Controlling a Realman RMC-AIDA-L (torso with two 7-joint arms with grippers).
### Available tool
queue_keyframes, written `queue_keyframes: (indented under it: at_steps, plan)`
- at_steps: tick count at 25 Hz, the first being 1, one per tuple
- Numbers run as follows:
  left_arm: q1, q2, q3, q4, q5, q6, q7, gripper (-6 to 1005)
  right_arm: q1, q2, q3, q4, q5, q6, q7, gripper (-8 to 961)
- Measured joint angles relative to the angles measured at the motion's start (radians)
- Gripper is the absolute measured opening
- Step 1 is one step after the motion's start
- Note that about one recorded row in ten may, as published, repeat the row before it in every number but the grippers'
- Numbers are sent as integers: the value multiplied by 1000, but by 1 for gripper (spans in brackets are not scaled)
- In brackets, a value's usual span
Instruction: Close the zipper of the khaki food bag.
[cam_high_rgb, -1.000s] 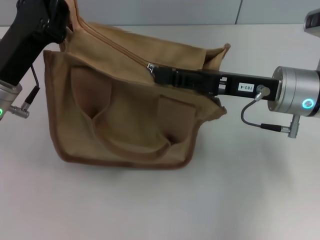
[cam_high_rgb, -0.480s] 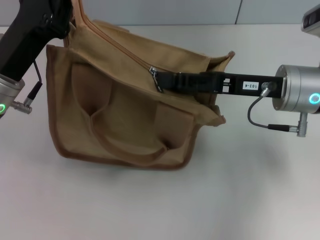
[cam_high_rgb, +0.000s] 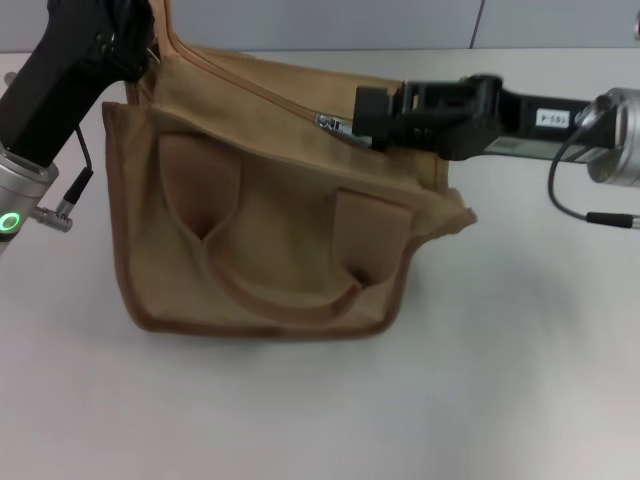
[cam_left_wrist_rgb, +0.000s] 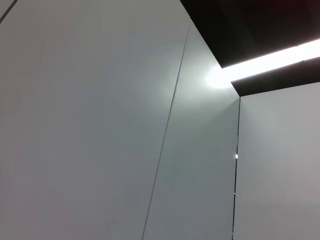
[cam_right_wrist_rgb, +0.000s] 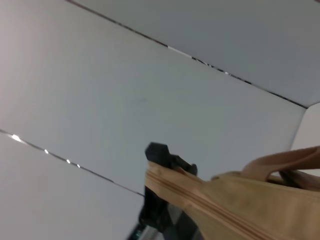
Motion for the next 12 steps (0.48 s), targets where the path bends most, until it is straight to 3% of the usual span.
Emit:
queue_keyframes:
  at_steps: [6,12]
  plan:
    - [2,0,0,-7,0,3,1,-1,-4,0,33,2,1,-22,68,355]
    - [22,0,-8,-58,-7,-7,38,-1,-39,5,55,2,2,-22,-58,352]
